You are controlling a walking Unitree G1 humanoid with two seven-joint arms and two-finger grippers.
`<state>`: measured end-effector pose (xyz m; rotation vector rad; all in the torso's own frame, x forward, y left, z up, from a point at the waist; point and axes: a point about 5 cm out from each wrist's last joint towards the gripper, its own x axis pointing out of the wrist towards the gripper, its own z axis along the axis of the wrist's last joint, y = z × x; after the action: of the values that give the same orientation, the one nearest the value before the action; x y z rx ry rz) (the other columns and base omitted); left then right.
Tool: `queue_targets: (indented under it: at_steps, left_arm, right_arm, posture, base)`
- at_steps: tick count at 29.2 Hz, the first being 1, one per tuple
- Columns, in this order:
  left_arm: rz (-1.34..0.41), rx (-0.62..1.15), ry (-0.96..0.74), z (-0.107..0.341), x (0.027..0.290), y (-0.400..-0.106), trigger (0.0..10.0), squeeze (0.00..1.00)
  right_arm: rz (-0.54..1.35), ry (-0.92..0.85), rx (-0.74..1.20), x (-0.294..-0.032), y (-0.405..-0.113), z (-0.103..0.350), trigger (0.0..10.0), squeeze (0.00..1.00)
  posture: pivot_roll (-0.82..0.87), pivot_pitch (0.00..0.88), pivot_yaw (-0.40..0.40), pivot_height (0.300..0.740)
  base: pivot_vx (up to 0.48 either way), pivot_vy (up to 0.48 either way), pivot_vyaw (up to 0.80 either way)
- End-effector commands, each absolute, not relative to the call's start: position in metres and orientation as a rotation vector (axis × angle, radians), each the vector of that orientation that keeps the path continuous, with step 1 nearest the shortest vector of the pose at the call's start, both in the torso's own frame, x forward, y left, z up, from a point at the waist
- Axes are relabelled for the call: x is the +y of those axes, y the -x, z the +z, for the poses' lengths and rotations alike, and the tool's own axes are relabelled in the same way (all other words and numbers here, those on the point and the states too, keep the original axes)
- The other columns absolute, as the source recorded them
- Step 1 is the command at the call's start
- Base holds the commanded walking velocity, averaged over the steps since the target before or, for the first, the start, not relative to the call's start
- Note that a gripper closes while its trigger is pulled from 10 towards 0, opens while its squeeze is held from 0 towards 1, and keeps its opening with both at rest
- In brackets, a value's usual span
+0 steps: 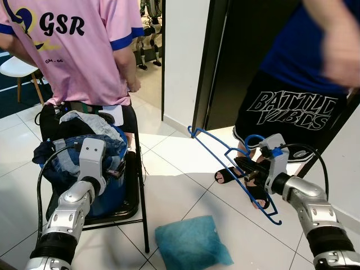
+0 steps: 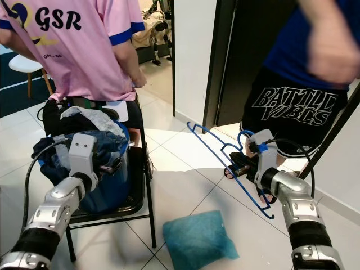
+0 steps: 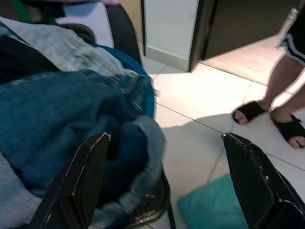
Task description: Hang hanger
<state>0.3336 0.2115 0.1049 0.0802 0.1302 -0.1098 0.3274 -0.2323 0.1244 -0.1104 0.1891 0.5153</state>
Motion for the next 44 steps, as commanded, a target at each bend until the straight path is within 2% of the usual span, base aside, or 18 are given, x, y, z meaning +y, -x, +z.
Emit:
queue_targets:
  at_steps: [1, 18, 23, 29, 35, 44]
  left_arm:
    - [-0.105, 0.136, -0.085, 0.102, 0.212, -0.335, 10.0, 0.0]
    - [-0.096, 0.149, -0.078, 0.088, 0.213, -0.335, 10.0, 0.0]
    - [-0.109, 0.155, -0.067, 0.083, 0.208, -0.334, 10.0, 0.0]
    - [-0.127, 0.178, -0.129, 0.079, 0.207, -0.333, 10.0, 0.0]
    - [-0.008, 0.199, -0.291, 0.076, 0.226, -0.329, 10.0, 0.0]
    - [0.109, 0.249, -0.341, 0.067, 0.243, -0.32, 10.0, 0.0]
  right_arm:
    - [0.502, 0.118, 0.184, -0.229, -0.328, 0.126, 10.0, 0.0]
    - [0.472, 0.14, 0.211, -0.22, -0.329, 0.124, 10.0, 0.0]
    - [0.447, 0.149, 0.204, -0.226, -0.326, 0.13, 10.0, 0.0]
    - [0.43, 0.159, 0.208, -0.233, -0.32, 0.133, 10.0, 0.0]
    - [0.416, 0.167, 0.216, -0.238, -0.316, 0.134, 10.0, 0.0]
    - [0.411, 0.172, 0.218, -0.239, -0.313, 0.137, 10.0, 0.0]
  posture:
    - [0.01, 0.0, -0.045, 0.74]
    - [0.01, 0.0, -0.052, 0.74]
    - [-0.02, 0.0, -0.044, 0.74]
    - [-0.03, 0.013, -0.042, 0.74]
    - [-0.03, 0.026, -0.041, 0.74]
    - [-0.04, 0.044, -0.04, 0.74]
  base:
    - [0.0, 0.0, 0.0]
    - [0.0, 0.0, 0.0]
    - [0.0, 0.0, 0.0]
    - [0.0, 0.0, 0.0]
    - [0.0, 0.0, 0.0]
    - [0.0, 0.0, 0.0]
